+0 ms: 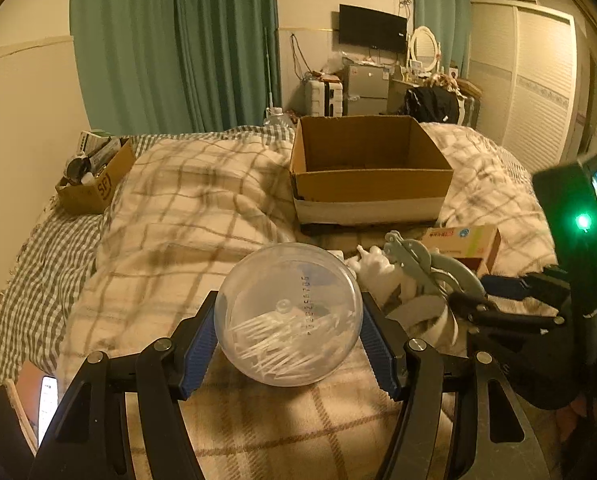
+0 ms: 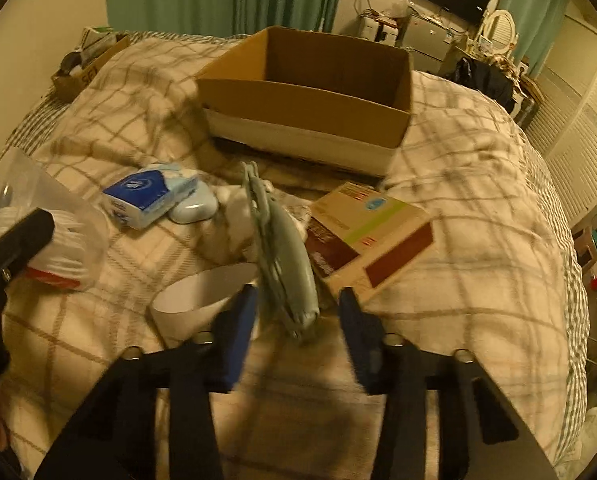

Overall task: Organize objects
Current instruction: 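Carry the swab container with the left gripper while the right gripper carries the green clip into the box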

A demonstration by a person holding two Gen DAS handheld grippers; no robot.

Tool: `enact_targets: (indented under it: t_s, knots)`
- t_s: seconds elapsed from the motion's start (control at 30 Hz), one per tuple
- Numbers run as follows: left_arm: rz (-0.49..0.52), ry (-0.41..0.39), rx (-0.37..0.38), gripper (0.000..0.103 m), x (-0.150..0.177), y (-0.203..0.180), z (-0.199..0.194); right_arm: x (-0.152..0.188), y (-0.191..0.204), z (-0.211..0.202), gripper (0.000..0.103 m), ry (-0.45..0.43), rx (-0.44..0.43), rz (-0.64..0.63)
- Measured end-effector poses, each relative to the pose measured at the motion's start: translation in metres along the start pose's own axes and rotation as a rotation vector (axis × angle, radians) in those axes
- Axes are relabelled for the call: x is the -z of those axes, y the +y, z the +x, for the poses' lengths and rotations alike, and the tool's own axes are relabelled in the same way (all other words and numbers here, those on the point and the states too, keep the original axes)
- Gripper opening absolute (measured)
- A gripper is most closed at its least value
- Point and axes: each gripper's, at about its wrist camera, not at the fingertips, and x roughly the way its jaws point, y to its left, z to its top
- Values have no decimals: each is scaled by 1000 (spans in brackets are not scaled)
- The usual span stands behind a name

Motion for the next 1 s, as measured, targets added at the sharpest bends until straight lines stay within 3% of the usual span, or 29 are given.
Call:
enact_targets:
  t_s: [0.17,0.3,0.43,0.47,0.5,0.53,0.8,1.0]
  knots:
    - [-18,75,51,67,9,0,13,-12,6,4,31,-8,-31,-17]
    - [-14,93,51,67,12,-2,19,-23,1,18,31,20,-81,-1]
    - [-24,74,53,63,11,1,15,-23,-5,19,29,24,-130,13]
    - [-25,74,53,63,11,1,15,-21,-4,18,25,24,-136,9]
    - [-24,73,53,63,11,1,15,-19,-3,17,14,26,-150,0]
    - [-23,70,52,63,11,1,14,-17,-2,16,12,22,-148,-6]
    - [-38,-2,13,62,2,6,-4,-15,-11,-21,8,-86,-142,-3]
    - [-51,-65,55,62,-28,5,-22,-27,-21,-55,8,-167,-118,-15]
